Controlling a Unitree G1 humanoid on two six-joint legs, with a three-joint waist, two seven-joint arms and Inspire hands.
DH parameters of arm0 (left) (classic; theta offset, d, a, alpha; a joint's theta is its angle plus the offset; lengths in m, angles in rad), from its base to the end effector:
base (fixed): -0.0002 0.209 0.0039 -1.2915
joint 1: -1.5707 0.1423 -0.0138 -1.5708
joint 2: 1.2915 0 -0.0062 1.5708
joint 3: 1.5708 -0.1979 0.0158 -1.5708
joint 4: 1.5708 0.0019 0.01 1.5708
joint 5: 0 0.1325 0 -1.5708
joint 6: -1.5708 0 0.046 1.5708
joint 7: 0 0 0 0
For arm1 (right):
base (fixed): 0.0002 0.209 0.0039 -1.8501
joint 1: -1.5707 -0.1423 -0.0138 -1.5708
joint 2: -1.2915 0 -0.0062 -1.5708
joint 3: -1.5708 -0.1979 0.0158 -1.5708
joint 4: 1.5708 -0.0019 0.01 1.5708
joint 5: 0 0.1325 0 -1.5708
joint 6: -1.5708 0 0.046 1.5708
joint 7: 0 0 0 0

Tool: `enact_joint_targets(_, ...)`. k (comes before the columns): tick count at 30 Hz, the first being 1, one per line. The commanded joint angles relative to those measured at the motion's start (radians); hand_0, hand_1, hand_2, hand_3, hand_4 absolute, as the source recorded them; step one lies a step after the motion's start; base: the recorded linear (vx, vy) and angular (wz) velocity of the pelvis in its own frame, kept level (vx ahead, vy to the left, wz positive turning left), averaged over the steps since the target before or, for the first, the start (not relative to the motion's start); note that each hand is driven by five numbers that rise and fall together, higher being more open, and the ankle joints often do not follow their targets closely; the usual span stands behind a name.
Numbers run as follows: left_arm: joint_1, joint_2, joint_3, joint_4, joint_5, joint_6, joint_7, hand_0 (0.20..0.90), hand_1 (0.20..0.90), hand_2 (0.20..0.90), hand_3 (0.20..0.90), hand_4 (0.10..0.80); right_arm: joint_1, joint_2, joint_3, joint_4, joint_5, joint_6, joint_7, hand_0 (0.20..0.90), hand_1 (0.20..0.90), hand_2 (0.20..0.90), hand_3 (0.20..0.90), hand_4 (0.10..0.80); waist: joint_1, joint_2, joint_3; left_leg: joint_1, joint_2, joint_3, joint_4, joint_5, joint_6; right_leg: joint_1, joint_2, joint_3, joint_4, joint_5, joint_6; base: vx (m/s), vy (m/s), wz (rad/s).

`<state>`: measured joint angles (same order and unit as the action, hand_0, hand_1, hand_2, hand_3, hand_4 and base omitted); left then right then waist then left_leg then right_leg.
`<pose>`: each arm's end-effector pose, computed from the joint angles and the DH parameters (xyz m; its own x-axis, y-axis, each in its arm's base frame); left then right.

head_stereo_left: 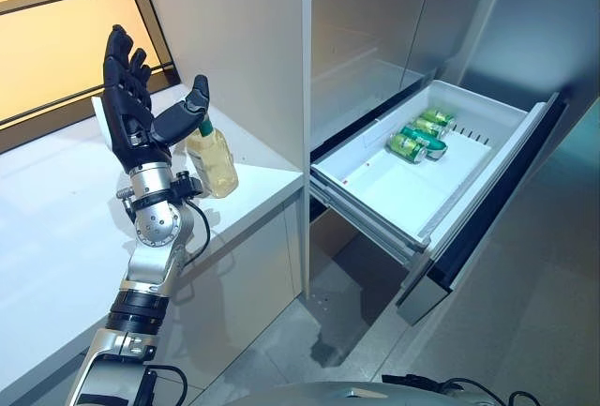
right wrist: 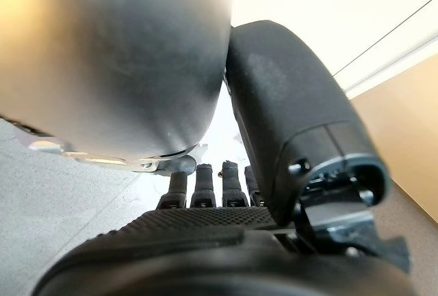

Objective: Put drinks into fridge and close the fridge

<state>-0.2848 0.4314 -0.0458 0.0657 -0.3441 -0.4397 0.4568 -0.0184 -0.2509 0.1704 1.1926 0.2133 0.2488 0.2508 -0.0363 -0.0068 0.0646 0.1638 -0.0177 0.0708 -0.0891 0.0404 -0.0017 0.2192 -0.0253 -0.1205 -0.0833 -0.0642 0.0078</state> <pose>0.2460 0.2129 0.1145 0.7490 0.3305 0.5742 -0.2860 0.9431 -0.1698 0.0716 -0.2276 -0.1237 0.1436 0.0767 -0.9867 -0.0099 0.9971 0.0760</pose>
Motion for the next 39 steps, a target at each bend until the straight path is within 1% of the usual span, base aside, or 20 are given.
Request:
enact_joint_targets(1,-0.085,0.044,0.003,-0.017,0.008,-0.066,-0.064,0.900,0.900,0.900,0.900,0.800,0.026,-0.015,0.025,0.036,-0.045,0.025,0.018,0.900,0.900,0.900,0.900,0.800,-0.009,0.016,-0.029,0.009,-0.027,-0.003,0.050,-0.135,0.028,-0.090,0.041,0.018,0.129,-0.057,0.035,0.000,0.000,0.00)
enact_joint_targets(4,-0.083,0.049,-0.011,-0.022,0.004,-0.051,-0.108,0.900,0.900,0.900,0.900,0.800,0.026,-0.016,0.022,0.037,-0.045,0.022,0.021,0.900,0.900,0.900,0.900,0.800,-0.008,0.017,-0.027,0.010,-0.027,-0.003,0.049,-0.136,0.029,-0.090,0.042,0.019,0.129,-0.057,0.036,0.000,0.000,0.00)
enact_joint_targets(10,-0.072,0.059,-0.025,-0.018,0.012,-0.033,-0.125,0.900,0.900,0.900,0.900,0.800,0.028,-0.019,0.015,0.045,-0.050,0.016,0.026,0.900,0.900,0.900,0.900,0.800,-0.007,0.019,-0.026,0.009,-0.027,-0.002,0.050,-0.137,0.028,-0.089,0.042,0.020,0.127,-0.056,0.037,0.000,0.000,0.00)
enact_joint_targets(17,-0.040,0.065,-0.019,0.009,0.078,0.011,-0.058,0.900,0.900,0.900,0.900,0.800,0.029,-0.021,0.006,0.040,-0.049,0.022,0.027,0.900,0.900,0.900,0.900,0.800,-0.002,0.019,-0.021,0.010,-0.029,-0.007,0.052,-0.137,0.029,-0.086,0.042,0.018,0.124,-0.055,0.036,0.000,0.000,0.00)
enact_joint_targets(23,-0.019,0.067,-0.009,0.036,0.112,0.028,-0.015,0.900,0.900,0.900,0.900,0.800,0.027,-0.020,0.002,0.040,-0.044,0.025,0.024,0.900,0.900,0.900,0.900,0.800,0.003,0.018,-0.020,0.009,-0.029,-0.008,0.053,-0.137,0.028,-0.084,0.041,0.016,0.122,-0.054,0.035,0.000,0.000,0.00)
enact_joint_targets(32,-0.006,0.056,-0.014,0.060,0.106,0.041,-0.015,0.900,0.900,0.900,0.900,0.800,0.020,-0.020,0.000,0.034,-0.039,0.041,0.021,0.900,0.900,0.900,0.900,0.800,0.005,0.018,-0.021,0.007,-0.029,-0.006,0.055,-0.137,0.028,-0.084,0.041,0.015,0.122,-0.054,0.035,0.000,0.000,0.00)
enact_joint_targets(39,-0.005,0.055,-0.027,0.078,0.090,0.059,-0.038,0.900,0.900,0.900,0.900,0.800,0.020,-0.019,0.001,0.032,-0.036,0.046,0.019,0.900,0.900,0.900,0.900,0.800,0.003,0.019,-0.020,0.008,-0.028,0.000,0.056,-0.137,0.029,-0.084,0.041,0.016,0.123,-0.053,0.037,0.000,0.000,0.00)
